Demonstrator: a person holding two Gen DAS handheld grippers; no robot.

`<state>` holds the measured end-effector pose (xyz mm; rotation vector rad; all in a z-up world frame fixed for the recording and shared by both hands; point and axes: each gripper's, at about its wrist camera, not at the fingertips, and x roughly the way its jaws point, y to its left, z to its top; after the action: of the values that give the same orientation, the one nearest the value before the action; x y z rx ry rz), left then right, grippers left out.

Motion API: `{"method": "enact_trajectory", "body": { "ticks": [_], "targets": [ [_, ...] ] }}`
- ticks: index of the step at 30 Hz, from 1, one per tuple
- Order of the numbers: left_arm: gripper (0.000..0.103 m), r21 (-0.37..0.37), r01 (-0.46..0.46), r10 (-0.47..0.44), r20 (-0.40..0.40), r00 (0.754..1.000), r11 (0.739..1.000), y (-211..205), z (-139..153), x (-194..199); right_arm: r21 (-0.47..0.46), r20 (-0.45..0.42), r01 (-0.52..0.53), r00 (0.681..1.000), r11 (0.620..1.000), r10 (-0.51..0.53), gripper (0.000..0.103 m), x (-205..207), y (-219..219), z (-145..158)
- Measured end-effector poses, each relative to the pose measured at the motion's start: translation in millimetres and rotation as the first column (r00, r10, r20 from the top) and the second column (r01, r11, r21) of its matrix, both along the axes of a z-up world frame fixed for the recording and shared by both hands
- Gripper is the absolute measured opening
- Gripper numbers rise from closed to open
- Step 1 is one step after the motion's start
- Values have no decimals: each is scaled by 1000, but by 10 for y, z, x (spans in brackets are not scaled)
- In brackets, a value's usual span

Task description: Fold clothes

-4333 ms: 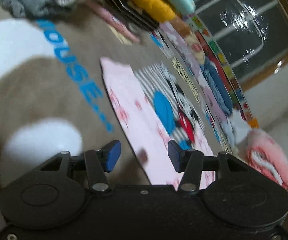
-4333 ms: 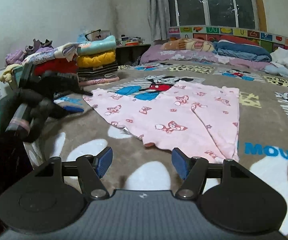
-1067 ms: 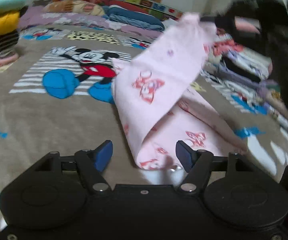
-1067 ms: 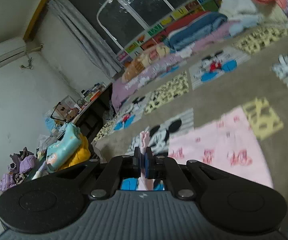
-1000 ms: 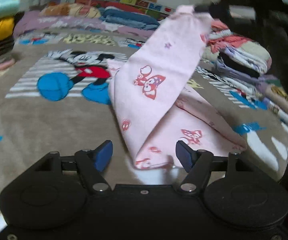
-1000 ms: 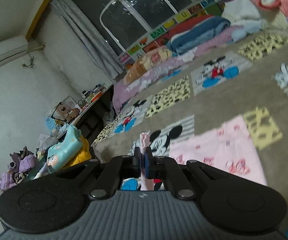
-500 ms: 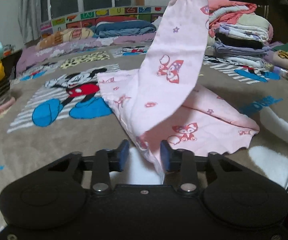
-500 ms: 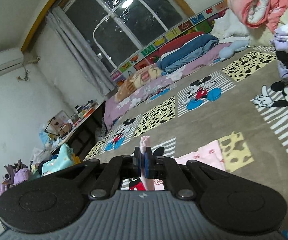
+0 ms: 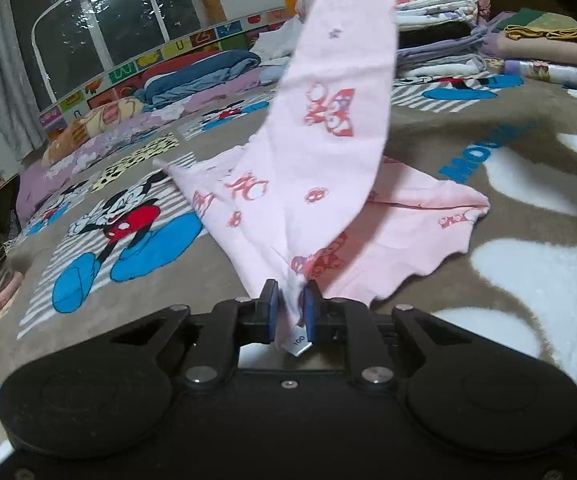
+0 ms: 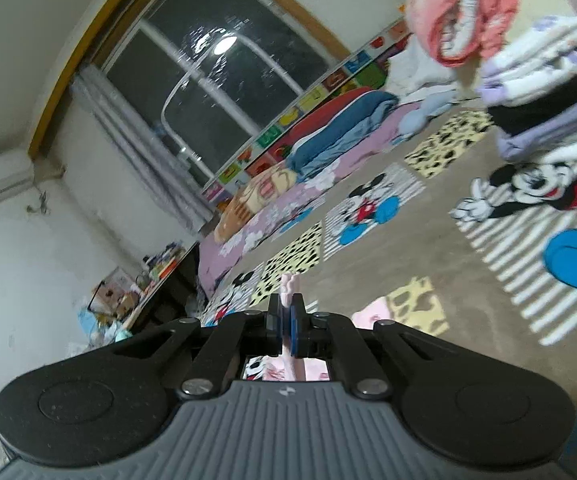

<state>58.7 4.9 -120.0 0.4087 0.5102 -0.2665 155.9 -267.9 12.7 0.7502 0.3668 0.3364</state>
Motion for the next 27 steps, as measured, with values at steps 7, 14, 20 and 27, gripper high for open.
{"method": "enact_trajectory", "body": {
  "ticks": [7,14,20,27],
  "targets": [
    [12,0,19,-19,-2,1000,1000,-32,-3,-10,66,-54,78,996,995,-74,6,-169,-374,-364],
    [11,-3,101,-101,-32,994,995,-46,-5,-51,81,-146,123,983,989,-110,6,-170,-556,-798],
    [32,-168,220,-238,-93,967,961,259,198,-133,71,-180,136,976,988,-121,6,-98,-606,-989],
    [30,-291,4,-17,-40,999,957,789,342,107,34,-180,109,978,993,-101,6,15,-604,-1011]
  ]
}}
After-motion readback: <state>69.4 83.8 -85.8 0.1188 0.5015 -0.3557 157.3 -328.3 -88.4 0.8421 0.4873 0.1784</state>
